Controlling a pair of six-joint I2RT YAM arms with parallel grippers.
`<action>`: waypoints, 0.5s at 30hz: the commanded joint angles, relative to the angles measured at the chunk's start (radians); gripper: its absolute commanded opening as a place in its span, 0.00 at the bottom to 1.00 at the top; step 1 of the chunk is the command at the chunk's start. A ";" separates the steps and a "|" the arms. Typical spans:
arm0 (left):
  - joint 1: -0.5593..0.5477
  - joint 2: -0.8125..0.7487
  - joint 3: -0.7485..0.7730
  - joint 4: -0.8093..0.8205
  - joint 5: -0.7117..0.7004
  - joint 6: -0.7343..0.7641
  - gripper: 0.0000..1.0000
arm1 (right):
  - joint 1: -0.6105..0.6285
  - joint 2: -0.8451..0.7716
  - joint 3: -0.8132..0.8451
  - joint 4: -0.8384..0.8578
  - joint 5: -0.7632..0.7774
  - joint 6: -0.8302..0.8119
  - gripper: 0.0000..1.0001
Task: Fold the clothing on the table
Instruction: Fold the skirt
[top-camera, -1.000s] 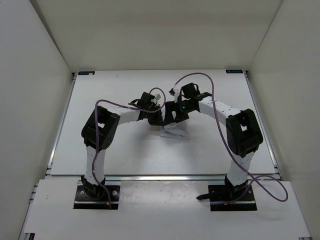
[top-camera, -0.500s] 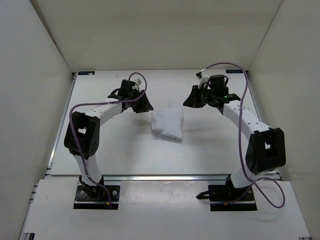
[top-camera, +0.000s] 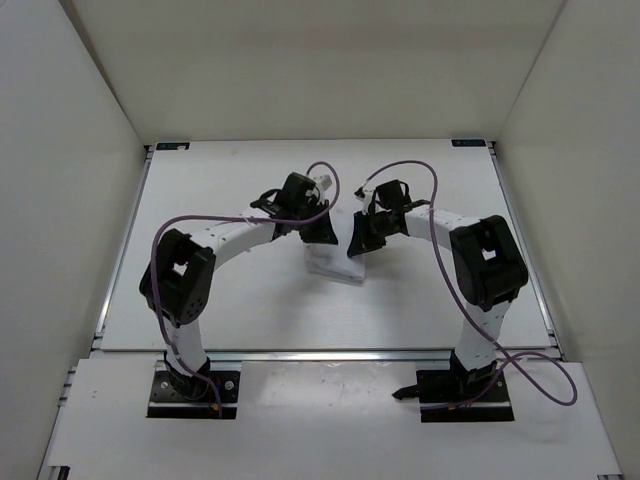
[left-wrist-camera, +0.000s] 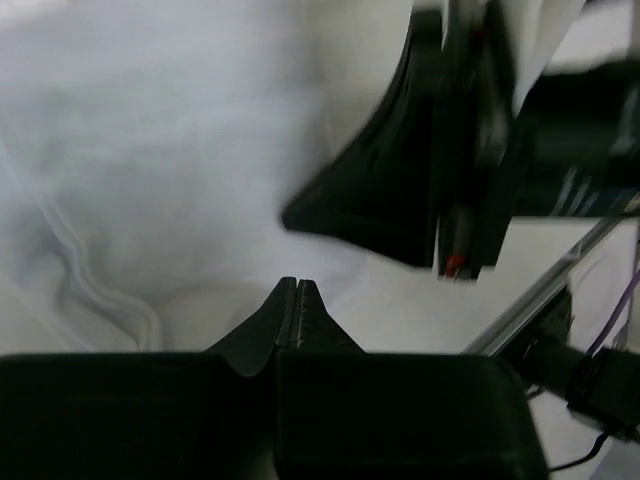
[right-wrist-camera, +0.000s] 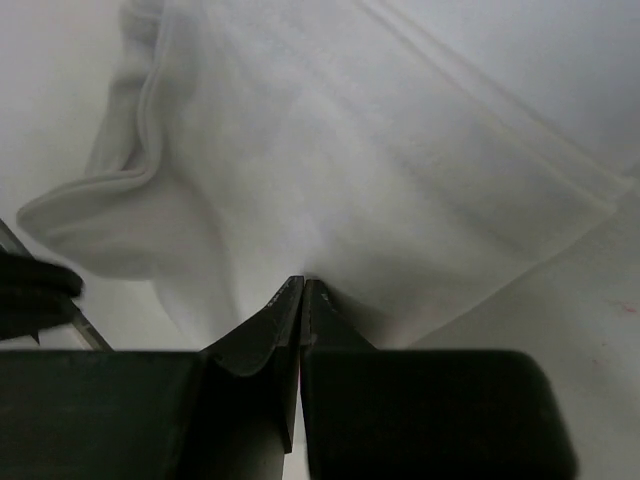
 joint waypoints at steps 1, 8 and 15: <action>-0.012 0.005 -0.084 -0.053 -0.006 0.015 0.00 | -0.032 0.022 0.042 0.029 -0.001 -0.012 0.00; 0.026 -0.018 -0.227 -0.056 -0.032 0.016 0.00 | -0.061 0.053 0.042 0.048 -0.017 -0.006 0.00; 0.038 -0.058 -0.170 -0.072 0.014 0.024 0.16 | -0.098 0.027 0.138 0.000 -0.078 -0.011 0.00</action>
